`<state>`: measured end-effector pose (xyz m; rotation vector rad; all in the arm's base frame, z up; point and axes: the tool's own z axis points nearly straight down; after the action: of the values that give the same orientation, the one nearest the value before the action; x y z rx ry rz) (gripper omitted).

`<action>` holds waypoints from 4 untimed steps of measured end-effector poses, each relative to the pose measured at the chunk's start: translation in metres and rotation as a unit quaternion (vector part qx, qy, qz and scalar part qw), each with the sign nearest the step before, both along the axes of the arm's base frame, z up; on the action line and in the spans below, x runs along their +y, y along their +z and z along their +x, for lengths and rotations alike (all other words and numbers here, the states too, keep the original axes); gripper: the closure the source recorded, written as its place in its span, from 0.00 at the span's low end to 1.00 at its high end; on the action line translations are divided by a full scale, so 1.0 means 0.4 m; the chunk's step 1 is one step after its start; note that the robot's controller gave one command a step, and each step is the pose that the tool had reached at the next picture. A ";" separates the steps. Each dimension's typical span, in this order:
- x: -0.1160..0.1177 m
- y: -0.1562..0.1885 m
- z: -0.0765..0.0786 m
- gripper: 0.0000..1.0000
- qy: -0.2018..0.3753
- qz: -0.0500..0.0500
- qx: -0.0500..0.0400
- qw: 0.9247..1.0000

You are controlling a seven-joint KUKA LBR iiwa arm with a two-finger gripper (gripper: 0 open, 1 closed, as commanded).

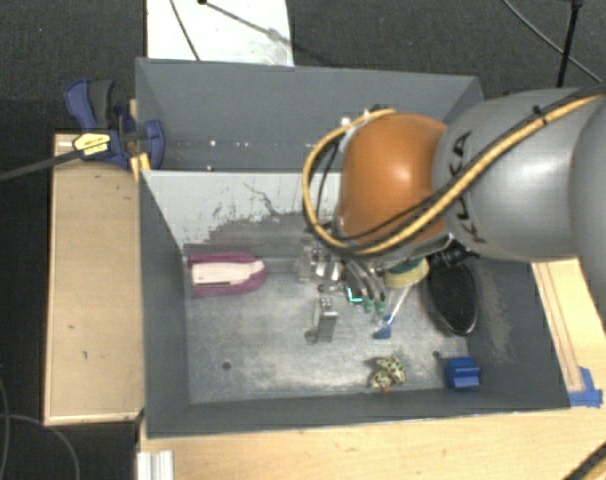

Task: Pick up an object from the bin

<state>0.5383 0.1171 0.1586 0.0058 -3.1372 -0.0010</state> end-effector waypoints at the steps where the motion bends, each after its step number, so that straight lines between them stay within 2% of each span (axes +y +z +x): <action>1: -0.121 -0.214 0.141 0.00 -0.130 0.001 -0.008 0.992; 2: -0.147 -0.143 0.136 0.00 -0.209 0.000 -0.006 0.978; 3: -0.157 -0.132 0.138 0.00 -0.206 0.000 -0.007 0.979; 4: -0.150 -0.224 0.111 0.00 -0.323 -0.001 -0.001 0.947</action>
Offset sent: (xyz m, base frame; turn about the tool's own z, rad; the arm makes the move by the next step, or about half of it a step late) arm 0.0528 -0.0485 -0.0886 0.2605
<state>0.5827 0.0573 0.0692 -1.0076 -2.9739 0.0010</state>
